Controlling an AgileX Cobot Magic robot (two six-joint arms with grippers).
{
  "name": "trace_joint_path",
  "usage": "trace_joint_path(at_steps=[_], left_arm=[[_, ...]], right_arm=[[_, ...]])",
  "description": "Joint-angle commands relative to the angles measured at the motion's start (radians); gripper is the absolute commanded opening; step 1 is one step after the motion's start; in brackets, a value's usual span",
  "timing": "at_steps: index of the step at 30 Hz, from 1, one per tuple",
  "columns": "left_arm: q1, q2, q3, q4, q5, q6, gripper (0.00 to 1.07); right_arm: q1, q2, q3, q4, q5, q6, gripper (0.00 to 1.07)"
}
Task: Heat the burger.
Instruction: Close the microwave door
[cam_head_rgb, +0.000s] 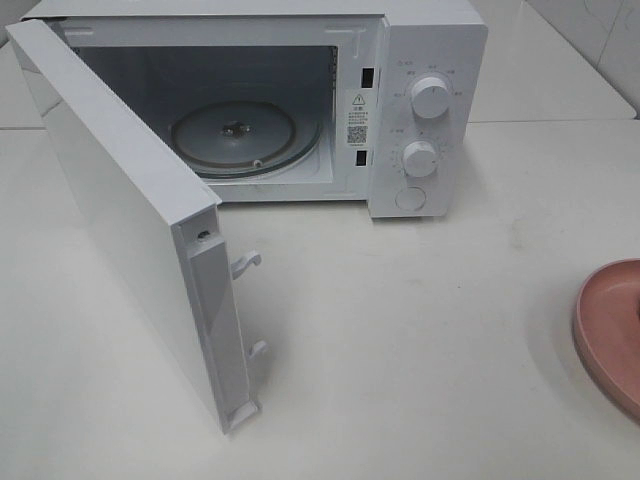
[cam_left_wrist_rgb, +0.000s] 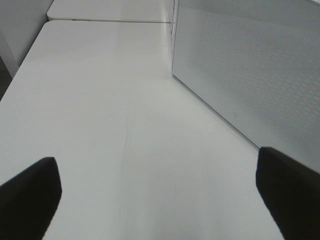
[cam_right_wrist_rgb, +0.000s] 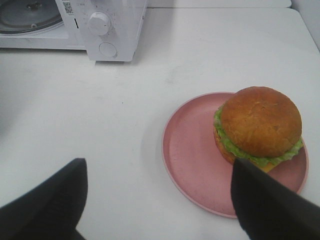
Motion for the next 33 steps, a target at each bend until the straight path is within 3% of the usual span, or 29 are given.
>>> trace_joint_path(at_steps=[1,18,23,27,28,29,31,32,33], left_arm=[[0.0,-0.019,0.004,-0.008,-0.006,0.0,0.98],[0.0,0.011,-0.019,-0.017,-0.035,0.0,0.98],[0.0,0.086,-0.028,-0.017,-0.113,0.0,0.92],[0.0,0.156,-0.023,-0.024,-0.165,0.0,0.77],[0.0,0.189,-0.023,-0.03,-0.191,0.0,0.68],[0.0,0.189,-0.023,-0.03,-0.191,0.0,0.68],[0.0,0.238,-0.022,-0.038,-0.226,0.0,0.51],[0.0,0.238,-0.022,-0.038,-0.226,0.0,0.51],[0.0,0.271,-0.014,-0.039,-0.266,0.0,0.39]], right_arm=[[-0.008,-0.026,0.002,0.002,-0.001,-0.011,0.75],[-0.008,-0.026,0.002,0.002,-0.001,-0.011,0.75],[-0.008,-0.026,0.002,0.002,-0.001,-0.011,0.75],[-0.008,-0.026,0.002,0.002,-0.001,-0.011,0.75],[-0.008,-0.026,0.002,0.002,-0.001,-0.011,0.75],[-0.008,-0.026,0.002,0.002,-0.001,-0.011,0.75],[-0.008,-0.026,0.002,0.002,-0.001,-0.011,0.75],[-0.008,-0.026,0.002,0.002,-0.001,-0.011,0.75],[-0.008,-0.026,0.002,0.002,-0.001,-0.011,0.75]])
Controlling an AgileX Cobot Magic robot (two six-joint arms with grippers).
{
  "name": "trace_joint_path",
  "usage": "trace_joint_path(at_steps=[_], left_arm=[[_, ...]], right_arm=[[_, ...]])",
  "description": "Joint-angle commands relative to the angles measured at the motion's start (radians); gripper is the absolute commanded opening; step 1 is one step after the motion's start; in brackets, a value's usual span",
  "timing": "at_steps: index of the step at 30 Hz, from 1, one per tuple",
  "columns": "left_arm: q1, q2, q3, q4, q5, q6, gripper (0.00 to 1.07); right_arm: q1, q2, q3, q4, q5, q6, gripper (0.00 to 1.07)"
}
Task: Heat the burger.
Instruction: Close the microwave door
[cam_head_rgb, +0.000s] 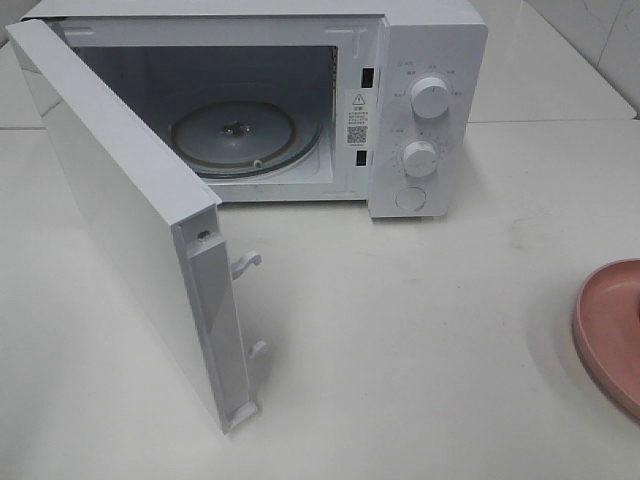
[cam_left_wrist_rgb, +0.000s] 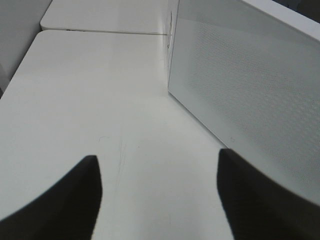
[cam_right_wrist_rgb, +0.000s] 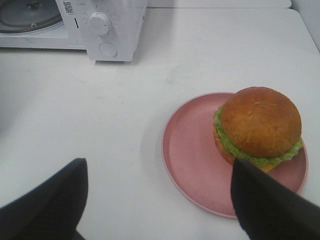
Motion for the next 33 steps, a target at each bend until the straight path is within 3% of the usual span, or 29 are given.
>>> trace_joint_path(at_steps=[1,2,3,4,6,10,12,14,17,19,21,28,30,32,33], left_arm=[[0.0,0.036,0.007,-0.012,-0.067,0.0,0.39],[0.0,0.049,0.011,-0.012,-0.092,0.0,0.33],[0.0,0.08,0.029,-0.012,-0.147,0.0,0.18],[0.0,0.08,0.029,-0.012,-0.147,0.0,0.18],[0.0,0.123,0.061,-0.012,-0.223,0.0,0.0],[-0.001,0.162,0.097,-0.012,-0.317,0.0,0.0],[-0.002,0.175,0.112,-0.012,-0.353,0.015,0.0],[-0.002,0.219,0.175,-0.034,-0.515,0.064,0.0],[-0.002,0.23,0.193,-0.048,-0.569,0.075,0.0],[-0.002,0.272,0.26,-0.084,-0.781,0.114,0.0],[-0.002,0.298,0.295,-0.083,-0.878,0.117,0.0],[-0.002,0.383,0.362,-0.074,-1.109,0.094,0.0],[-0.002,0.42,0.368,-0.036,-1.158,0.065,0.0],[-0.002,0.498,0.367,0.063,-1.224,0.006,0.0],[-0.002,0.498,0.367,0.063,-1.224,0.006,0.0]], right_arm=[[-0.008,-0.026,0.002,0.002,-0.001,-0.008,0.75],[-0.008,-0.026,0.002,0.002,-0.001,-0.008,0.75],[-0.008,-0.026,0.002,0.002,-0.001,-0.008,0.75],[-0.008,-0.026,0.002,0.002,-0.001,-0.008,0.75],[-0.008,-0.026,0.002,0.002,-0.001,-0.008,0.75],[-0.008,-0.026,0.002,0.002,-0.001,-0.008,0.75],[-0.008,-0.026,0.002,0.002,-0.001,-0.008,0.75],[-0.008,-0.026,0.002,0.002,-0.001,-0.008,0.75],[-0.008,-0.026,0.002,0.002,-0.001,-0.008,0.75],[-0.008,-0.026,0.002,0.002,-0.001,-0.008,0.75],[-0.008,-0.026,0.002,0.002,-0.001,-0.008,0.75],[-0.008,-0.026,0.002,0.002,-0.001,-0.008,0.75],[-0.008,-0.026,0.002,0.002,-0.001,-0.008,0.75],[-0.008,-0.026,0.002,0.002,-0.001,-0.008,0.75],[-0.008,-0.026,0.002,0.002,-0.001,-0.008,0.75]])
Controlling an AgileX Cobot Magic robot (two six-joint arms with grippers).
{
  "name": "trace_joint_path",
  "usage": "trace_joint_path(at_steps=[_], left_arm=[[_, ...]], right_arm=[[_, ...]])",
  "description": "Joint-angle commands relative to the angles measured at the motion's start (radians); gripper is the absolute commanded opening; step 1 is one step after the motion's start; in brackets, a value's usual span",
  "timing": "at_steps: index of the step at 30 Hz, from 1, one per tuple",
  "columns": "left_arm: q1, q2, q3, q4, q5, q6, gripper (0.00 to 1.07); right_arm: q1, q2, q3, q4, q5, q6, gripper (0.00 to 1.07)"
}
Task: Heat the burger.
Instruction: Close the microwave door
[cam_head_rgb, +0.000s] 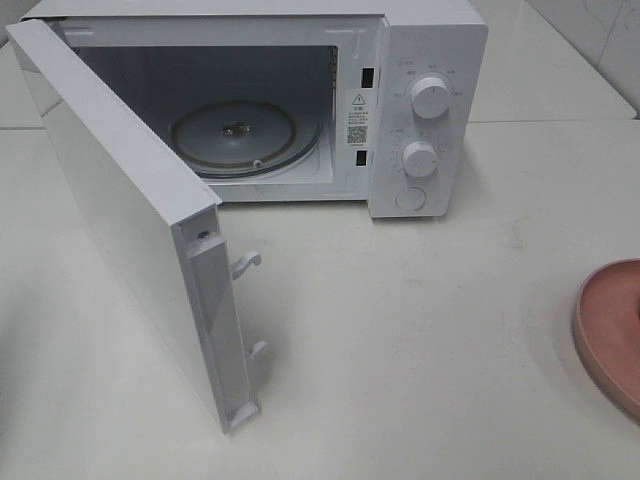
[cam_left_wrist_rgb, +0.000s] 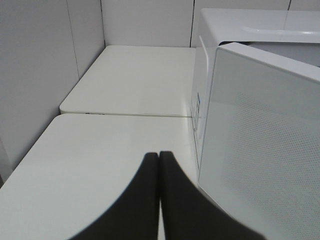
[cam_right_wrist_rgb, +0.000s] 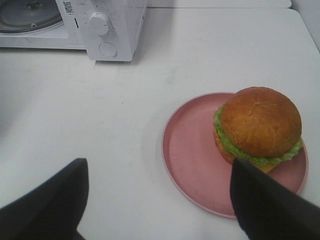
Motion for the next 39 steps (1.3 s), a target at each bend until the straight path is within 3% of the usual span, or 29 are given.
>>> trace_joint_path(at_steps=[1,2,3,4,5,7,12,15,19,21,23,29,38,39], left_arm=[[-0.002,0.107,0.001,0.154,-0.129,-0.118,0.0],[-0.002,0.136,0.001,0.193,-0.154,-0.159,0.0],[-0.002,0.136,0.001,0.193,-0.154,-0.159,0.0],[-0.002,0.19,0.001,0.259,-0.197,-0.23,0.0],[-0.002,0.19,0.001,0.259,-0.197,-0.23,0.0],[-0.002,0.273,-0.004,0.362,-0.271,-0.305,0.0],[-0.002,0.384,-0.004,0.459,-0.431,-0.345,0.0],[-0.008,0.446,-0.005,0.458,-0.488,-0.352,0.0],[-0.063,0.495,-0.029,0.453,-0.489,-0.345,0.0],[-0.108,0.527,-0.047,0.448,-0.489,-0.315,0.0],[-0.166,0.575,-0.061,0.398,-0.49,-0.276,0.0],[-0.238,0.649,-0.062,0.321,-0.521,-0.268,0.0],[-0.387,0.747,-0.075,0.157,-0.566,-0.174,0.0],[-0.428,0.765,-0.09,0.134,-0.563,-0.144,0.0]], right_arm=[[-0.008,-0.026,0.002,0.002,-0.001,-0.008,0.75],[-0.008,-0.026,0.002,0.002,-0.001,-0.008,0.75],[-0.008,-0.026,0.002,0.002,-0.001,-0.008,0.75],[-0.008,-0.026,0.002,0.002,-0.001,-0.008,0.75],[-0.008,-0.026,0.002,0.002,-0.001,-0.008,0.75],[-0.008,-0.026,0.002,0.002,-0.001,-0.008,0.75],[-0.008,-0.026,0.002,0.002,-0.001,-0.008,0.75],[-0.008,-0.026,0.002,0.002,-0.001,-0.008,0.75],[-0.008,-0.026,0.002,0.002,-0.001,-0.008,0.75],[-0.008,-0.026,0.002,0.002,-0.001,-0.008,0.75],[-0.008,-0.026,0.002,0.002,-0.001,-0.008,0.75],[-0.008,-0.026,0.002,0.002,-0.001,-0.008,0.75],[-0.008,-0.026,0.002,0.002,-0.001,-0.008,0.75],[-0.008,-0.026,0.002,0.002,-0.001,-0.008,0.75]])
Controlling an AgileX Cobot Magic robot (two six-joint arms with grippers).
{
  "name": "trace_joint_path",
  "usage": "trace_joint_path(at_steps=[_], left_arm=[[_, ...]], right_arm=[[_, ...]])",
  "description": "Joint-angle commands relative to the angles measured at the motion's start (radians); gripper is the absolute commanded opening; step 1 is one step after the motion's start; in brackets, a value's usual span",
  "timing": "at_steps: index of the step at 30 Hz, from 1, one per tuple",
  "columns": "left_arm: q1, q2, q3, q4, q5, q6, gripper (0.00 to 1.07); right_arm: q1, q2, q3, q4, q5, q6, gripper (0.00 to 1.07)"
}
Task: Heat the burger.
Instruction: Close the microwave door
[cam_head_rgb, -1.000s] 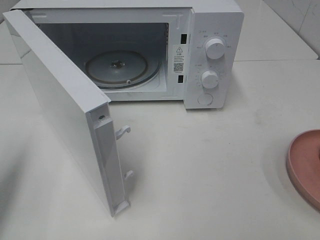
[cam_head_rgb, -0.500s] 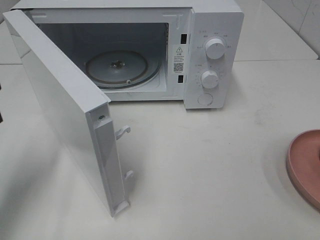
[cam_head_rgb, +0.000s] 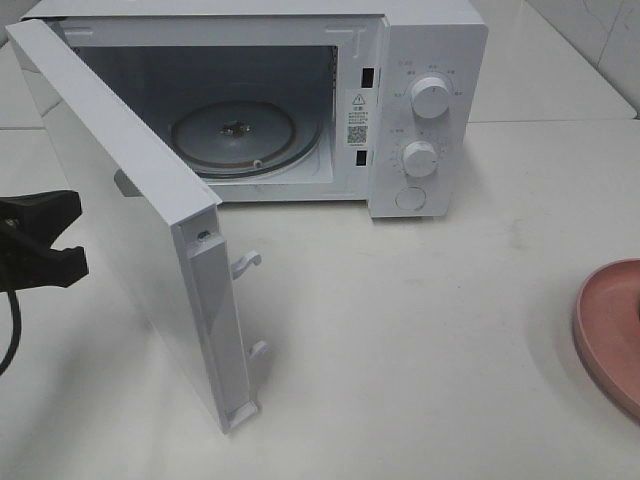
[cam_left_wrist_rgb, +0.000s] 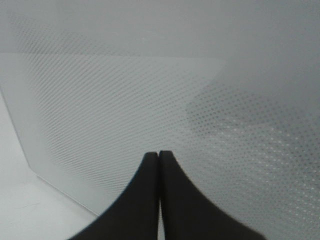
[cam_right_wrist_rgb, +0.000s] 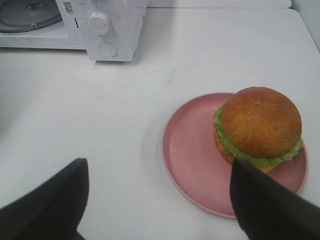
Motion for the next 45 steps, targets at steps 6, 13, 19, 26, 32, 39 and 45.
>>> trace_joint_path(at_steps=[6,13,19,26,32,39,45], left_arm=[[-0.115,0.048,-0.057,-0.122,-0.014,0.064,0.0],[-0.218,0.139,-0.15,-0.208,-0.011,0.07,0.0],[-0.289,0.21,-0.243,-0.336,-0.005,0.088,0.0],[-0.359,0.273,-0.341,-0.468,0.007,0.191,0.0],[-0.398,0.332,-0.447,-0.573,0.05,0.251,0.0],[-0.41,0.402,-0.567,-0.623,0.096,0.279,0.0],[-0.41,0.45,-0.661,-0.625,0.122,0.302,0.0]], right_arm=[[-0.008,-0.026,0.002,0.002,-0.001,-0.008,0.75],[-0.008,-0.026,0.002,0.002,-0.001,-0.008,0.75],[-0.008,-0.026,0.002,0.002,-0.001,-0.008,0.75],[-0.008,-0.026,0.002,0.002,-0.001,-0.008,0.75],[-0.008,-0.026,0.002,0.002,-0.001,-0.008,0.75],[-0.008,-0.026,0.002,0.002,-0.001,-0.008,0.75],[-0.008,-0.026,0.002,0.002,-0.001,-0.008,0.75]])
